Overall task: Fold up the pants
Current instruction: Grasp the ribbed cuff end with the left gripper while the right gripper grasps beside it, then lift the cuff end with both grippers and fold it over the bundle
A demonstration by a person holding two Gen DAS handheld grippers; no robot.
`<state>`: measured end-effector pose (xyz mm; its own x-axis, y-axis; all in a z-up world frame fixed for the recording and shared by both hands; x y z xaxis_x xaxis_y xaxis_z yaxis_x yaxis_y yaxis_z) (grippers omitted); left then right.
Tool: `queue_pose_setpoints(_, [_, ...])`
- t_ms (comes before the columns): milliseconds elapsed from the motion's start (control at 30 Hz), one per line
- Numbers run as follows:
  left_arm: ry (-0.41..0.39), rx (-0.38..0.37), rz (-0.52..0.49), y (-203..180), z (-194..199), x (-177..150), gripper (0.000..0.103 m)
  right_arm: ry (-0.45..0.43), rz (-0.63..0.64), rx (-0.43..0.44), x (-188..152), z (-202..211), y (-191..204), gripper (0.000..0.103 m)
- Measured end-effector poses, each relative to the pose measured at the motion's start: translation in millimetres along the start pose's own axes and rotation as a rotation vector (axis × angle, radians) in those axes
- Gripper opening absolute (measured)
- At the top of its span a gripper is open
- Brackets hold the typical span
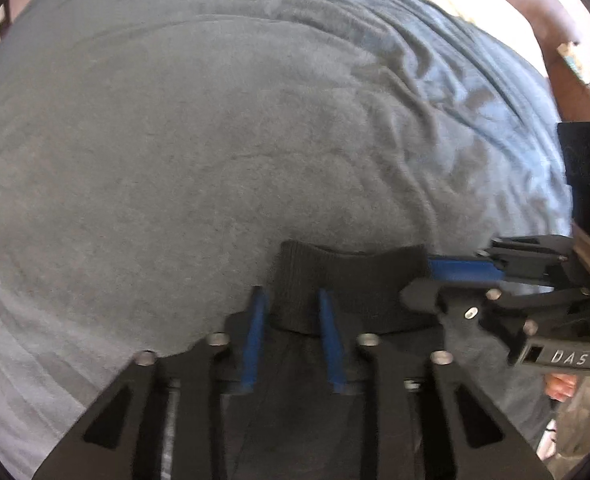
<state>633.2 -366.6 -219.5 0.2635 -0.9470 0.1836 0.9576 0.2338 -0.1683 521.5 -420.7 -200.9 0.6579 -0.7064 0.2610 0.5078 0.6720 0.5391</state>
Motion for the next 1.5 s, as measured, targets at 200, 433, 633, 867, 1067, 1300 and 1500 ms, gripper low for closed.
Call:
queue_pose_setpoints(200, [-0.076,0.027,-0.01,-2.6,20.0,11.7,0.007,-0.05,-0.01,0.008,0.1,13.8,-1.1,0.008])
queue_pose_setpoints(433, [-0.034,0.046,-0.012,-1.8,-1.5,11.8,0.007,-0.037,-0.007,-0.05,1.2,5.9,-5.0,0.008])
queue_pose_setpoints(633, [-0.028,0.06,-0.008,-0.3,-0.2,11.7,0.02,-0.015,-0.073,-0.064,-3.9,2.1,-26.2,0.014])
queue_pose_setpoints(867, [-0.073,0.058,0.006,15.1,32.3,13.3,0.035,-0.035,-0.133,-0.06,-5.0,19.9,-32.9,0.034])
queue_pose_setpoints(1067, [0.013,0.002,-0.083,-2.4,13.8,6.5,0.034,-0.075,-0.184,-0.017,-8.7,33.4,-32.6,0.035])
queue_pose_setpoints(1300, [0.057,-0.05,-0.049,1.6,-5.6,3.7,0.034,-0.033,-0.196,0.03,-11.2,10.0,-24.9,0.035])
queue_pose_setpoints(1500, [0.086,-0.092,-0.027,6.9,-16.5,8.6,0.034,-0.007,-0.235,0.054,-11.5,-8.7,-31.0,0.035])
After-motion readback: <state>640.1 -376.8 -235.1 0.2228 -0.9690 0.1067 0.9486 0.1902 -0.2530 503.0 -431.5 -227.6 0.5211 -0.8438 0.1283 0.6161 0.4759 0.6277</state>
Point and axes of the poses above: each gripper's, at about its wrist camera, not at the fingertips, and z roughly against the way its jaws point, y to its left, x to its top, the point moved 6 cm from there along -z, roughly the way its jaws point, and after that the axes turned 4 degrees about y, right-handed, at the moved point
